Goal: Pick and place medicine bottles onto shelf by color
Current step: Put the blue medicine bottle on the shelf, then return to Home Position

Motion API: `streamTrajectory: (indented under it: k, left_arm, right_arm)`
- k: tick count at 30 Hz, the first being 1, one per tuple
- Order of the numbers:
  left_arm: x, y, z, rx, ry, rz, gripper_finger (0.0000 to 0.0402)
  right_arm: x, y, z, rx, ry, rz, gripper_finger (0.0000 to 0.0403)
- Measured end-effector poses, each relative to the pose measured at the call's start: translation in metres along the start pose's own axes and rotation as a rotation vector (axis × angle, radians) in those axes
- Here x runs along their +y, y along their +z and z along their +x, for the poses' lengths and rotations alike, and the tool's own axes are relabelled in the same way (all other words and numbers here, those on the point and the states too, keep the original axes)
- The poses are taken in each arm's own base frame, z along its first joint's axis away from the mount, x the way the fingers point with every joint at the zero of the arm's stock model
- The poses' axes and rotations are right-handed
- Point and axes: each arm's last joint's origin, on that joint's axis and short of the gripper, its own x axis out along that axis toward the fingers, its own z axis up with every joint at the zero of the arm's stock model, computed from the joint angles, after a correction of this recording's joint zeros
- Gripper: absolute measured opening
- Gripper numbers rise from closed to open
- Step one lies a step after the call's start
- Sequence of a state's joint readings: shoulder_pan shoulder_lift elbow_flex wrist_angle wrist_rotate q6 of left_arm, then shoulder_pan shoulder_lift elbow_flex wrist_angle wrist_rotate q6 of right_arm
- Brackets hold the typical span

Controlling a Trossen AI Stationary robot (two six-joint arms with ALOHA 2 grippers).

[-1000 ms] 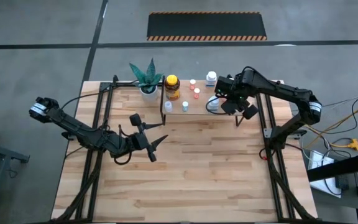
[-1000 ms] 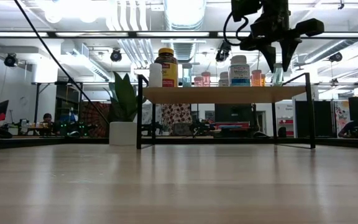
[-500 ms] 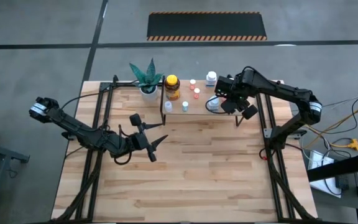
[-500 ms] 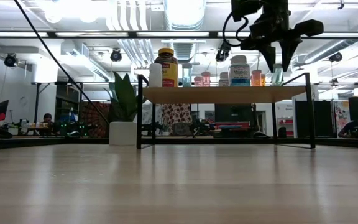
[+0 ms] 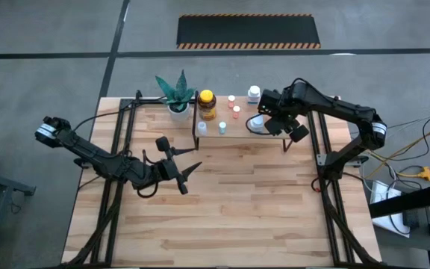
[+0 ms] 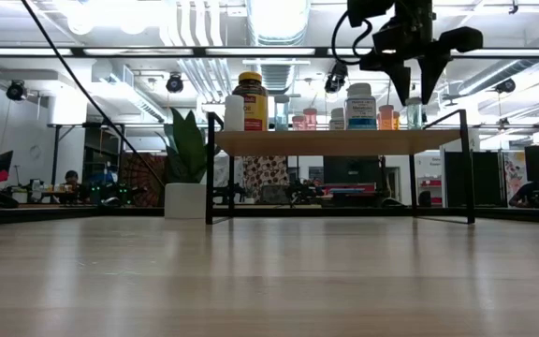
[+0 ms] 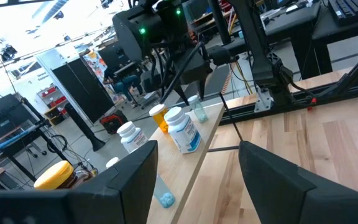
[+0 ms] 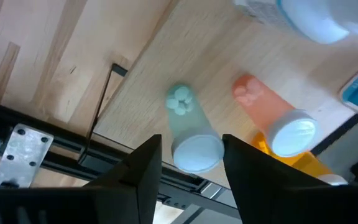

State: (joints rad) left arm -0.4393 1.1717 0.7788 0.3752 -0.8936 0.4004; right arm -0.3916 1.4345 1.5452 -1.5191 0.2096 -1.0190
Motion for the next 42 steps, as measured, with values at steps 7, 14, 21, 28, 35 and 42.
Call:
streamTrajectory:
  k: [7, 14, 21, 28, 35, 42]
  left_arm:
    - [0.000, 0.000, 0.000, 0.000, 0.000, 0.000, 0.0208]
    - [0.000, 0.000, 0.000, 0.000, 0.000, 0.007, 0.0208]
    - [0.000, 0.000, 0.000, -0.003, -0.002, 0.034, 0.0208]
    - [0.000, 0.003, 0.000, -0.020, -0.023, 0.041, 0.0208]
    - [-0.002, 0.001, 0.001, -0.019, -0.035, -0.013, 0.0208]
    - [-0.016, -0.006, 0.008, -0.021, -0.078, -0.100, 0.0208]
  right_arm:
    - [-0.001, -0.002, -0.013, -0.015, -0.023, 0.057, 0.0164]
    - [0.019, -0.001, -0.044, -0.210, -0.027, 0.406, 0.0145]
    - [0.091, 0.051, -0.057, -0.624, -0.206, 0.384, 0.0033]
    - [0.144, 0.097, 0.000, -1.198, -0.443, 0.177, 0.0012]
    - [0.160, 0.102, 0.075, -1.345, -0.526, 0.165, 0.0011]
    - [0.155, 0.087, 0.108, -1.439, -0.502, 0.116, 0.0011]
